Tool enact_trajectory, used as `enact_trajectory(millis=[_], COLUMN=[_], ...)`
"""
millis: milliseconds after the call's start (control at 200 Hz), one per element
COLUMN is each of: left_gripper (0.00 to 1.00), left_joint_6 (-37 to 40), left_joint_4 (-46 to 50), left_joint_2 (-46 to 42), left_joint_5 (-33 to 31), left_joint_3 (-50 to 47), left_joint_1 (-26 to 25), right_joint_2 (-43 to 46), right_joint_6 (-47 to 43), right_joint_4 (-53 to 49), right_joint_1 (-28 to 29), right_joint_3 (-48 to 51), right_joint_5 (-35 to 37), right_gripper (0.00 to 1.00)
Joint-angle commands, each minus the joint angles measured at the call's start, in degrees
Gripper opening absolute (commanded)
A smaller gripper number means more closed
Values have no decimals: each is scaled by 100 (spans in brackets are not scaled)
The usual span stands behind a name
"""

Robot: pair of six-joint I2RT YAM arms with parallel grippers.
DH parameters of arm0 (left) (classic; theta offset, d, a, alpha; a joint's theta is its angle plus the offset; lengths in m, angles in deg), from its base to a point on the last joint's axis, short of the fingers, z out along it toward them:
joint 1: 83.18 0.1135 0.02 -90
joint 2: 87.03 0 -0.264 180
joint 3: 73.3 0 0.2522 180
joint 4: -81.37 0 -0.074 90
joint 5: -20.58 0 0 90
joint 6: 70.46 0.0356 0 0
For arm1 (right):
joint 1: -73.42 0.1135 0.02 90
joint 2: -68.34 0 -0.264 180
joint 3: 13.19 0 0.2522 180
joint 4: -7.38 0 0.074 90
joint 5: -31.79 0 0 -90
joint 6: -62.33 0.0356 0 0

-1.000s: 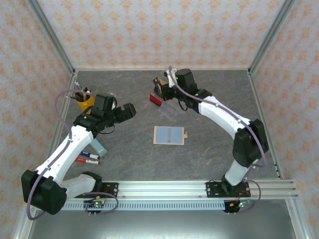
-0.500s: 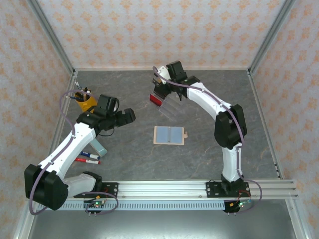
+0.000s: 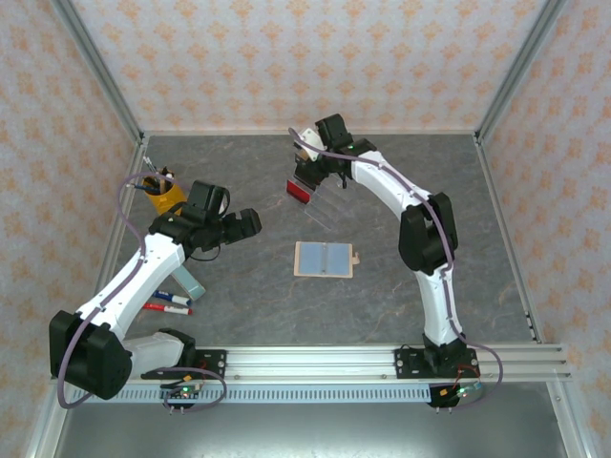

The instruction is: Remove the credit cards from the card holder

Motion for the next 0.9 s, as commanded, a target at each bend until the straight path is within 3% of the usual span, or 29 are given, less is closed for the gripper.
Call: enact_trajectory(millis=[0,530,896], left_gripper=[100,100,100], left_joint_6=[107,115,107], left_joint_4=[17,-64,-58], left_joint_2=[-6,78,117], left_joint_5=[18,194,257], left_joint_3=[95,48,87], left_joint_1=[54,54,54], right_joint_2=[-240,-421,82], right_joint_6=[-154,-232,183], right_joint_4=[-346,-733,-652], right_joint_1=[-17,-16,-17], right_joint_3=[-346,-753,-568], right_joint_5=[179,482,528], right_gripper=[2,13,22])
